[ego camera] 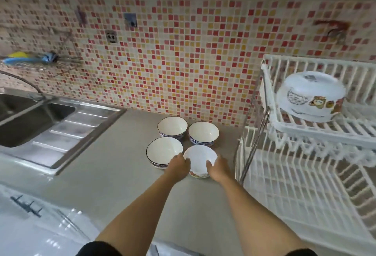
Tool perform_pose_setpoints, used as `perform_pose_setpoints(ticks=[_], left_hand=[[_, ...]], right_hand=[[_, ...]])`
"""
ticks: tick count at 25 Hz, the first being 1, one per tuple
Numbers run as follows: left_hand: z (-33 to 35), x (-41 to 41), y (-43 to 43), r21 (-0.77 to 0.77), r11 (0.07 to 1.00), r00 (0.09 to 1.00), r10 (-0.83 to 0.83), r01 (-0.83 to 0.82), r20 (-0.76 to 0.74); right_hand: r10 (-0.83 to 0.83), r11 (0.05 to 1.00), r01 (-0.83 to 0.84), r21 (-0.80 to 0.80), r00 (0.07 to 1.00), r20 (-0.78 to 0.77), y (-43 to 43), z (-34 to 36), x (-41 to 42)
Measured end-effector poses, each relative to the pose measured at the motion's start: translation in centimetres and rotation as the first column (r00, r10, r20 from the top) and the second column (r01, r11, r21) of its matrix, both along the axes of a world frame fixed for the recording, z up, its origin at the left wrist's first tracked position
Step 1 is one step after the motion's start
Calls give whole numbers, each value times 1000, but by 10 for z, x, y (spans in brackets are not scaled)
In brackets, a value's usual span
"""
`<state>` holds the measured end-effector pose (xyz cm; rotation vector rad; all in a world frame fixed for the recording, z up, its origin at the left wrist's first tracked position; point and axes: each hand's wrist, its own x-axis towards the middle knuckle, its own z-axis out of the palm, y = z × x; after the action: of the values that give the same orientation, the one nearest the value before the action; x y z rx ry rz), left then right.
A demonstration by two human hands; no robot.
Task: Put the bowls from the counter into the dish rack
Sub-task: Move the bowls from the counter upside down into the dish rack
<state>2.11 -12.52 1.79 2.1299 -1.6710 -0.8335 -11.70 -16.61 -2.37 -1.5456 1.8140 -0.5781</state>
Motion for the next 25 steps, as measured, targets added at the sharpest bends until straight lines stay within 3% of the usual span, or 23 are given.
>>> perform_pose_setpoints(ticks=[7,13,16,19,22,25], left_hand=[[-65,-15,-32,126,987,972,120,-95,-202],[-68,-29,-38,131,944,865,329,-302,-380],[-53,-23,-27,56,957,827,274,-284,-492],[-28,-11,-5,-105,956,792,161,-272,-589],[-1,1,24,-262,883,741,132,-390,-659],[36,16,48,-390,829,734,37,-401,-678]], right_hand=[[-138,990,136,31,989,60,-26,-47,0],[-92,996,93,3,990,104,-23,-65,-4],[-47,987,90,-133,954,297,-15,-47,-7],[19,965,71,-252,942,335,0,-25,-6],[115,940,24,-340,917,382,25,-5,0],[196,912,31,-408,842,503,55,32,11]])
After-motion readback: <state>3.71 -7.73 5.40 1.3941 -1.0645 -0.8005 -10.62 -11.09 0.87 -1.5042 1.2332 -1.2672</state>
